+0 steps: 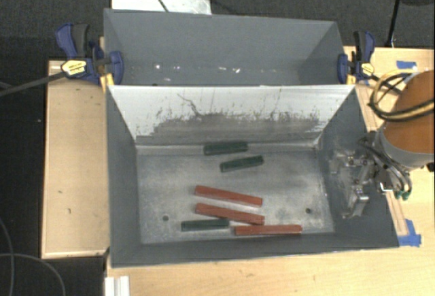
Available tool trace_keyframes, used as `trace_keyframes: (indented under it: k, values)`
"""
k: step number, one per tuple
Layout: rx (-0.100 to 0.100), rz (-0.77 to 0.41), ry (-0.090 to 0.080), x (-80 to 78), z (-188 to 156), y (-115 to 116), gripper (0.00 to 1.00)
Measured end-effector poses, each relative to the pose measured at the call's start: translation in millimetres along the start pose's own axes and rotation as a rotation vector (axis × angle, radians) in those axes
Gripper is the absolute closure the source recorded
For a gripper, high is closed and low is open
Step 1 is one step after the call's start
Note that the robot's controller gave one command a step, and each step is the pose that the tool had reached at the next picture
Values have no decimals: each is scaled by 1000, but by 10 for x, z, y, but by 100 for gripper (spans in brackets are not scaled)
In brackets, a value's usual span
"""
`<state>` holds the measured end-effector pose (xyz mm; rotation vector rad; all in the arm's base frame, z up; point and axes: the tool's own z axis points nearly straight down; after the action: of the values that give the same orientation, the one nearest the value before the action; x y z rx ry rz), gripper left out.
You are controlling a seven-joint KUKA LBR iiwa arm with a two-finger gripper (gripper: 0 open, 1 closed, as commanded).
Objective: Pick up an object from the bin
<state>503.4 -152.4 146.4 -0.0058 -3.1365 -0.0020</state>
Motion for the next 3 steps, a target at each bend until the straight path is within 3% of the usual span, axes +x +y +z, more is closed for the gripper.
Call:
trace_keyframes:
  k: [2, 3]
  values:
    - [2, -5, -8, -21, -42, 7, 0]
    - [1, -85, -5, 66, -14, 47, 0]
